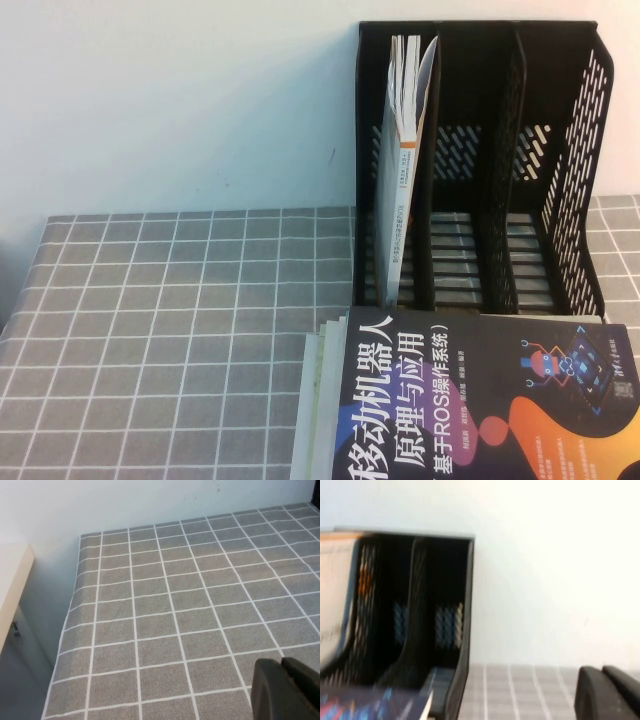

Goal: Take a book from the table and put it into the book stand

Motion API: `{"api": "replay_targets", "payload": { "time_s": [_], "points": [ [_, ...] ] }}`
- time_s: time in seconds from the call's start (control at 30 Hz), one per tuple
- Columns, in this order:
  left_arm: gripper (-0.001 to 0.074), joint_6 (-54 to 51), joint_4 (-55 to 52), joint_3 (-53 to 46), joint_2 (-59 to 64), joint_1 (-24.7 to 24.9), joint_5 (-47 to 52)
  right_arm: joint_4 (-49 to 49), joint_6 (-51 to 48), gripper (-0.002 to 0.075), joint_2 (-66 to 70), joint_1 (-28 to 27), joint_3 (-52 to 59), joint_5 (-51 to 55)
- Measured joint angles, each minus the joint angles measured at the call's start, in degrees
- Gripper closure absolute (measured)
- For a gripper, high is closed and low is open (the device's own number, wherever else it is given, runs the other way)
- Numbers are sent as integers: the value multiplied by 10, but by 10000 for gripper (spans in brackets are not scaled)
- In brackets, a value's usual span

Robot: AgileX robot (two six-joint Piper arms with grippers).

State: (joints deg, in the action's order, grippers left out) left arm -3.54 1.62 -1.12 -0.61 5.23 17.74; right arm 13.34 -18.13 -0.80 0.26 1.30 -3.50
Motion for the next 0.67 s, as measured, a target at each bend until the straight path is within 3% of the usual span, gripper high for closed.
{"api": "replay_targets", "payload": {
  "time_s": [0.3, 0.67],
  "points": [
    [738, 1, 0, 0, 0, 0, 1, -85, 47, 729, 0, -36, 3, 219],
    [738, 1, -1, 1, 0, 0, 3, -95, 67, 729, 0, -40, 2, 227]
  ]
}}
